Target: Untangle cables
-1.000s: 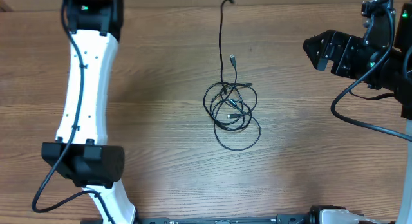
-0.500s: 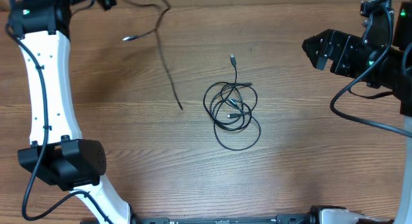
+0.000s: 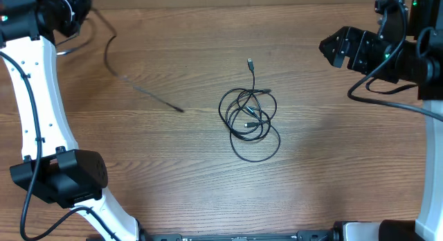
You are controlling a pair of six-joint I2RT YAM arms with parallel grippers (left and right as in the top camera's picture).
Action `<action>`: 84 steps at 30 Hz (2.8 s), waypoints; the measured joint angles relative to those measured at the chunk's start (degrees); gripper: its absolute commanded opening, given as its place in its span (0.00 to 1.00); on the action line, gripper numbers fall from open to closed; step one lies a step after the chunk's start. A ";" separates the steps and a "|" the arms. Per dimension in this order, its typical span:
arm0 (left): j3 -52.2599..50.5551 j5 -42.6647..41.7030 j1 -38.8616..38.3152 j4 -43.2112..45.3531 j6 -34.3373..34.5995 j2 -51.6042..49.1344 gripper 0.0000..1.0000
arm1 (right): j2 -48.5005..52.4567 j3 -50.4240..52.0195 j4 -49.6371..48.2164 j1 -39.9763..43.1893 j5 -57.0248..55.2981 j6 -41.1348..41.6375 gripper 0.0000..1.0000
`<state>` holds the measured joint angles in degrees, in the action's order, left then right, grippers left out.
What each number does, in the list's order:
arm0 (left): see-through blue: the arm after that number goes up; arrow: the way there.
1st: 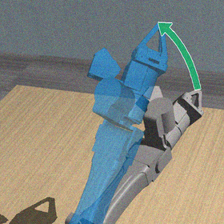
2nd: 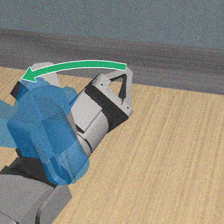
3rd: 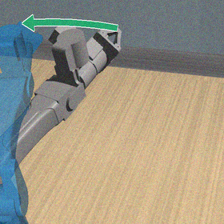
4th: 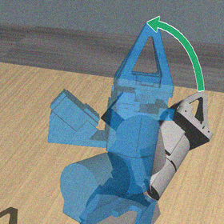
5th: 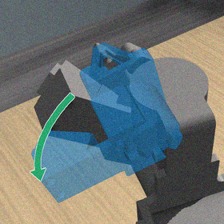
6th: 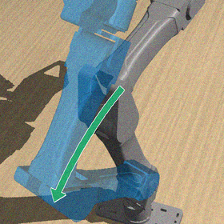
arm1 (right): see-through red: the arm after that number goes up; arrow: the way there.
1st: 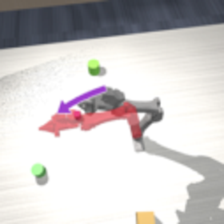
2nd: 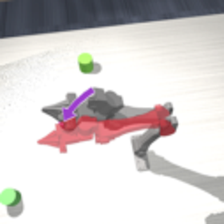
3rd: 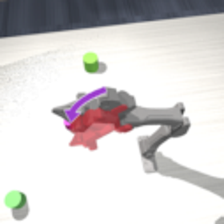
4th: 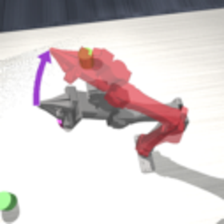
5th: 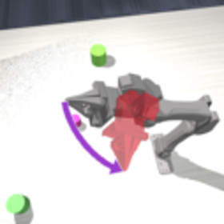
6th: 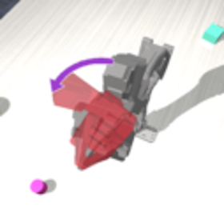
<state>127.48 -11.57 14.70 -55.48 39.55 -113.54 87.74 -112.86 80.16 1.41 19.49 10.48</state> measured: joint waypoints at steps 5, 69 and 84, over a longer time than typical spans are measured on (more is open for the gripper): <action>0.00 19.80 -0.07 -3.82 -1.86 0.00 0.05 | 0.09 0.00 0.00 0.02 0.02 0.00 0.91; -1.33 35.80 7.02 45.88 -67.47 -13.27 0.04 | 2.10 0.00 2.86 0.00 -0.13 -1.20 0.87; -1.77 28.85 5.07 33.29 -64.85 -31.06 0.04 | 2.10 0.00 3.37 0.00 -0.24 -1.31 0.87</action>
<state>125.71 17.28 19.77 -22.20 -25.30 -144.59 89.84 -112.86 83.53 1.41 19.25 9.17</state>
